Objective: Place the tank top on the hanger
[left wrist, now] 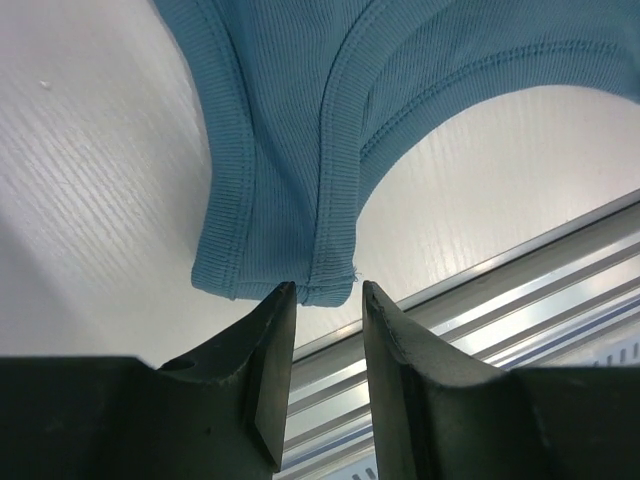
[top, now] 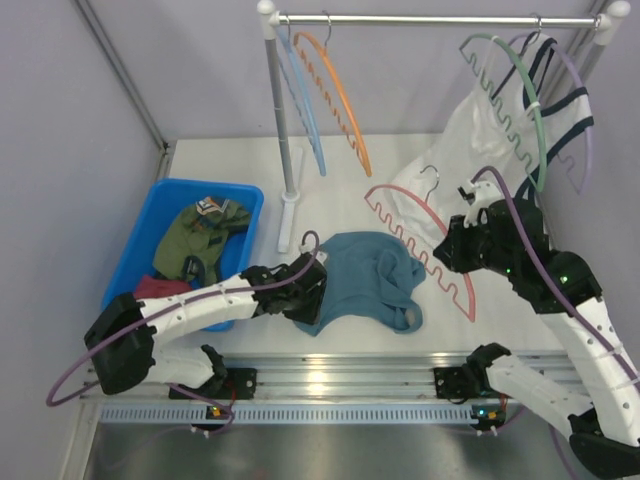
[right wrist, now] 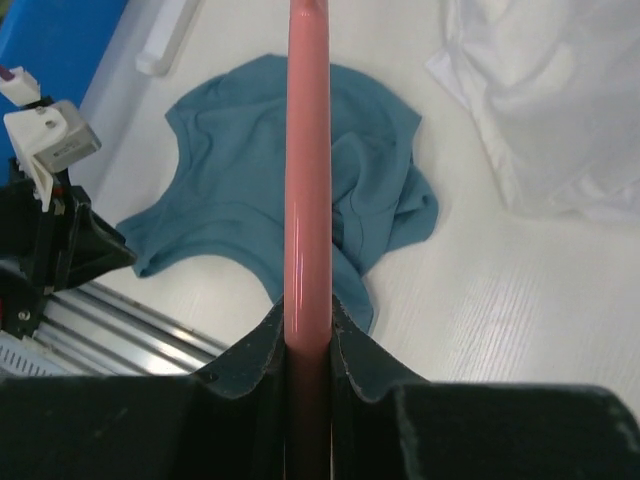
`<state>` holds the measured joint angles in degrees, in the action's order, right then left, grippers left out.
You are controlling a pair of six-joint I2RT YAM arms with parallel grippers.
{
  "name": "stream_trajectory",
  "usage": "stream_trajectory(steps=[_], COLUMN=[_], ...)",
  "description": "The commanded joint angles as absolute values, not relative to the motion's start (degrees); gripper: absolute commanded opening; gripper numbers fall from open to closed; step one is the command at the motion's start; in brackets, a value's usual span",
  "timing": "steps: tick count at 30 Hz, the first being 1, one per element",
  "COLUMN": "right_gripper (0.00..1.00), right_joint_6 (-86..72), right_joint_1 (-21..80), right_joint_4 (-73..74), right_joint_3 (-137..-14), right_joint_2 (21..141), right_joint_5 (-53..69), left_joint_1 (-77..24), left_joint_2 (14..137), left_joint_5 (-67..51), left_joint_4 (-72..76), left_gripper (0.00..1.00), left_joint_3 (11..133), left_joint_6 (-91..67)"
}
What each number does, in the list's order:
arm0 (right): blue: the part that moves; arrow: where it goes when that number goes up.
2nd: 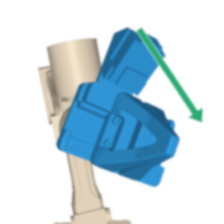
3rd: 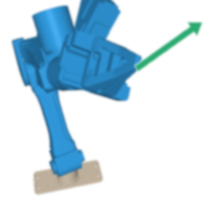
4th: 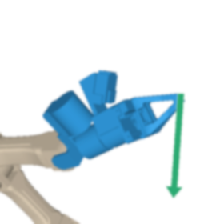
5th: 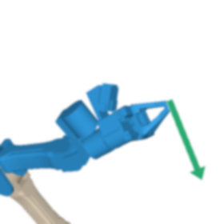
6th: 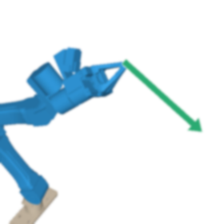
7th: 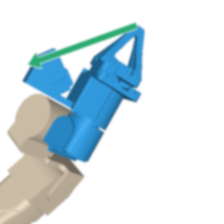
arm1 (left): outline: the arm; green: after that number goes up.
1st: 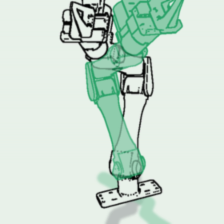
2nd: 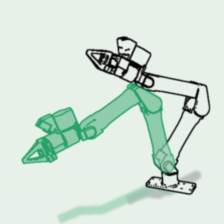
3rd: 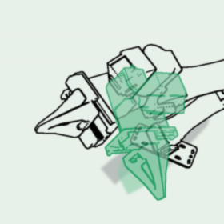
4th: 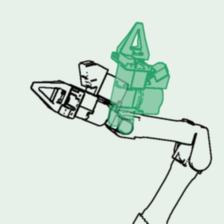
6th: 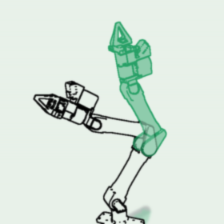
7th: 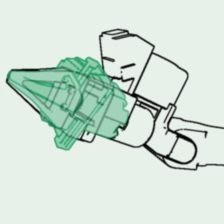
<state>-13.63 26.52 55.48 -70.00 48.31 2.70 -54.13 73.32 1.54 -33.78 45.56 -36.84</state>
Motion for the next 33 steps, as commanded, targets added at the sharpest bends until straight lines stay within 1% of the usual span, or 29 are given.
stream_trajectory(steps=[1, 9, 18, 23, 27, 28, 29, 31, 32, 33], right_gripper=[0.0, 0.0, 0.0, 0.0, 0.0, 0.0, 0.0, 0.0, 0.0, 0.0], right_joint_6=[-15.65, -13.8, -10.46, -9.49, -8.96, -8.96, -8.96, -8.88, -8.88, -8.62], right_joint_1=[27.33, 27.33, 27.33, 27.33, 27.33, 27.33, 27.33, 27.33, 27.33, 27.33], right_joint_4=[56.24, 60.55, 64.6, 65.56, 66.18, 66.18, 66.53, 66.71, 66.8, 66.97], right_joint_3=[-68.82, -69.61, -73.12, -72.95, -72.51, -72.42, -72.51, -72.95, -73.21, -73.3], right_joint_2=[45.53, 44.91, 45.62, 45.88, 45.79, 45.62, 45.79, 46.05, 46.49, 46.67], right_joint_5=[6.24, 7.29, 8.17, 9.31, 10.9, 10.99, 11.68, 12.39, 13.09, 13.53], left_joint_1=[-57.12, -61.61, -65.21, -66.27, -66.27, -66.27, -66.27, -66.18, -66.09, -65.75], left_joint_2=[75.23, 82.7, 89.29, 91.58, 91.93, 91.85, 92.02, 92.2, 92.28, 92.29], left_joint_5=[6.58, 12.12, 20.47, 21.18, 22.76, 23.98, 24.6, 26.18, 26.45, 26.54], left_joint_4=[-33.22, -34.71, -42.18, -43.68, -44.73, -45.0, -45.52, -46.49, -46.58, -46.76], left_gripper=[0.38, 0.4, 0.41, 0.41, 0.39, 0.38, 0.31, 0.22, 0.14, 0.09], left_joint_3=[46.75, 52.63, 58.79, 59.41, 59.41, 59.5, 59.68, 60.38, 60.73, 61.17], left_joint_6=[-38.67, -38.76, -39.11, -39.46, -40.25, -40.34, -40.43, -40.34, -40.25, -39.91])
